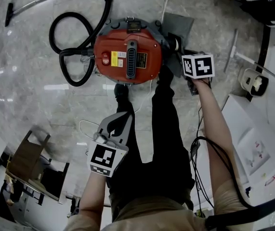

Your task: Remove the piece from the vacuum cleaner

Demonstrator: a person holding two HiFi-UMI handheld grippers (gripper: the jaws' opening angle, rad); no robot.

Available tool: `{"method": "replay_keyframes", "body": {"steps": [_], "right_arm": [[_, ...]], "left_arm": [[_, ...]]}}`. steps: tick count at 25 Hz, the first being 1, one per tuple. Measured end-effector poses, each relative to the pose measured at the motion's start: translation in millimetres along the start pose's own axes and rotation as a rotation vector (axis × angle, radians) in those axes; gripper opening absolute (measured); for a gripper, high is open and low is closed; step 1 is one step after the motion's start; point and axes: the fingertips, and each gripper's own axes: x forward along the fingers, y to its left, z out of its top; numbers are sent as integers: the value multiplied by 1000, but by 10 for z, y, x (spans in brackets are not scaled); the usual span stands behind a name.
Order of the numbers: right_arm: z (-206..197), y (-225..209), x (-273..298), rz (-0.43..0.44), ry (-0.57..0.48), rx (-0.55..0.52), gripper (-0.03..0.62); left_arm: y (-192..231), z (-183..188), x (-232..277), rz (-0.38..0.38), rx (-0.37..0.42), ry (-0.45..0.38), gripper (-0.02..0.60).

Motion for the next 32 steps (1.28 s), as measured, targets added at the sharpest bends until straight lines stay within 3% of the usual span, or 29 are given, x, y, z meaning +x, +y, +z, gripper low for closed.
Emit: {"method": "replay_keyframes", "body": {"steps": [3,7,10,15,20,25,29,32], "right_arm": [[-14,-17,-7,-27,13,-68,109],[-66,-48,5,-140,4,-182,105],[-129,-27,41,-184,-15,-233,60],[-167,-91,58,-152,-31,-198,51],[-165,-99,91,-104,-41,-145,48],[-174,-115,83,-92,-38,-180,48],[-205,-91,111,-137,-37,-256,36],[-207,-103,117,-126,-48,-227,35]], "left_arm": [[-25,24,35,-7,9,-2,-3],[-25,141,61,-11,20,-17,-3],[-31,199,88,-14,24,-26,-3],[-174,200,152,-47,59,-15,-3],[-161,222,149,-53,34,-22,-3],[-87,252,120,-38,38,-25,-3],[-87,232,106,-45,33,-18,-3],[-116,256,117,-55,29,-25,-3]]}}
